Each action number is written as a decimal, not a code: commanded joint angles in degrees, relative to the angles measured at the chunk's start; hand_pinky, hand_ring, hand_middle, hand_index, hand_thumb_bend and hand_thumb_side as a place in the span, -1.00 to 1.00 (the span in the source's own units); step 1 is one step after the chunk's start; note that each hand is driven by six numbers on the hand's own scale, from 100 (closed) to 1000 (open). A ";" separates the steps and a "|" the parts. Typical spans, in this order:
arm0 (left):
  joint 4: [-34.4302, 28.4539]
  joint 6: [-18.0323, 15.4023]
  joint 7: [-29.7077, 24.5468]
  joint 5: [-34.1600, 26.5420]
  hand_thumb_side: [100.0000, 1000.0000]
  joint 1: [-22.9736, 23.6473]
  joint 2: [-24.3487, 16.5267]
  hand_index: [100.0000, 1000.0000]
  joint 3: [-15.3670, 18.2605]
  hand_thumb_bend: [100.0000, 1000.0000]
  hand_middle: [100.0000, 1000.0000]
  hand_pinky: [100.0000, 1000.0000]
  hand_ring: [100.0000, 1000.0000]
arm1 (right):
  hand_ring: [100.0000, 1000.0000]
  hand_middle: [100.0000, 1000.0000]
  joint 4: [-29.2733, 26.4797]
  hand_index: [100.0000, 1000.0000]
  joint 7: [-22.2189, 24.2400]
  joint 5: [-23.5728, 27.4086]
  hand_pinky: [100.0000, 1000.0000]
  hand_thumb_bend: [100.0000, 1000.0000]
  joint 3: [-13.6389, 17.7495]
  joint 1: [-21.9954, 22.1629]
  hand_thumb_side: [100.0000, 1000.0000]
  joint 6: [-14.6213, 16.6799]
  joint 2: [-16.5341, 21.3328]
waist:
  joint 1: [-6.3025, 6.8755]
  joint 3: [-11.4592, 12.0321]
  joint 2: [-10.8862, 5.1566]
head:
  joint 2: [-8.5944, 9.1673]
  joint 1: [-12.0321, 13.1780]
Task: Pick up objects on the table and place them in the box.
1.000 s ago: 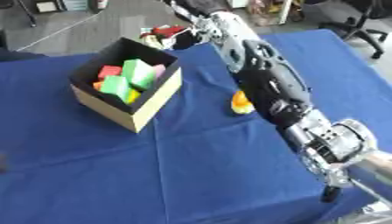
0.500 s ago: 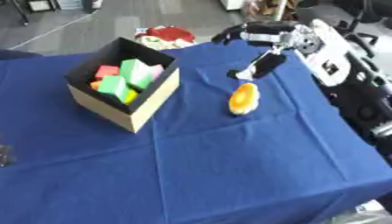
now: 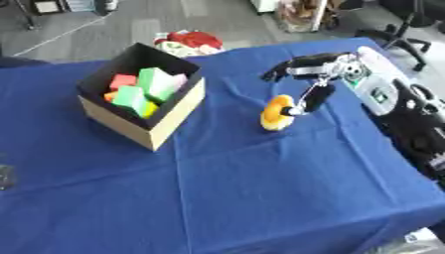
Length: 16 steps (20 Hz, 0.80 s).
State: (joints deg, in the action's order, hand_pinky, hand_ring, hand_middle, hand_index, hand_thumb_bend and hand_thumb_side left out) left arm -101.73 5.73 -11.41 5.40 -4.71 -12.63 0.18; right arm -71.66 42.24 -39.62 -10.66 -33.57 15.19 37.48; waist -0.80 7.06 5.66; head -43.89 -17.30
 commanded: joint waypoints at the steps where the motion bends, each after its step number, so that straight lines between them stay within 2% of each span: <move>1: -0.82 -0.10 0.08 -0.02 0.11 -0.49 -0.92 0.63 0.43 -0.21 0.21 0.52 0.20 | 0.83 0.86 2.39 0.99 -0.31 -3.94 0.87 -0.32 0.20 -1.57 -0.86 1.57 0.32 | -0.33 0.01 -1.49 | -0.23 -0.17; 6: -0.82 -0.10 0.10 -0.04 0.11 -0.42 -0.91 0.63 0.44 -0.21 0.21 0.52 0.20 | 0.84 0.86 5.29 0.98 -0.92 -9.59 0.86 -0.26 -0.16 -1.82 -0.89 3.42 -0.65 | -0.23 0.07 -1.46 | -0.23 -0.25; 8: -0.82 -0.10 0.11 -0.06 0.11 -0.41 -0.87 0.63 0.43 -0.21 0.21 0.52 0.20 | 0.82 0.80 6.26 0.94 -1.83 -11.47 0.85 -0.27 -0.14 -1.96 -0.92 4.04 -1.09 | -0.20 0.08 -1.48 | -0.23 -0.27; 11: -0.82 -0.10 0.12 -0.08 0.11 -0.39 -0.83 0.63 0.44 -0.21 0.21 0.52 0.20 | 0.68 0.53 7.18 0.71 -5.47 -13.32 0.77 -0.37 0.30 -2.22 -1.00 4.56 -1.71 | -0.10 0.08 -1.53 | -0.23 -0.25; 14: -0.81 -0.09 0.20 -0.09 0.11 -0.31 -0.82 0.63 0.49 -0.21 0.21 0.52 0.20 | 0.48 0.11 7.18 0.32 -11.91 -14.29 0.65 -0.53 0.79 -2.51 -1.00 4.79 -2.05 | -0.01 0.09 -1.57 | -0.23 -0.26; 16: -0.81 -0.09 0.23 -0.11 0.11 -0.29 -0.83 0.63 0.51 -0.21 0.21 0.52 0.20 | 0.40 -0.06 6.84 0.19 -15.87 -13.93 0.61 -0.62 1.16 -2.84 -1.00 4.87 -2.30 | 0.04 0.07 -1.60 | -0.23 -0.18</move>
State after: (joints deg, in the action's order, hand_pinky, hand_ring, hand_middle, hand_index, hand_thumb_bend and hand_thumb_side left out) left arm -101.73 5.72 -11.39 5.40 -4.61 -12.63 0.18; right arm -64.19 28.70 -53.29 -10.39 -35.08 20.01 34.21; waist -0.80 7.12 5.65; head -43.89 -17.36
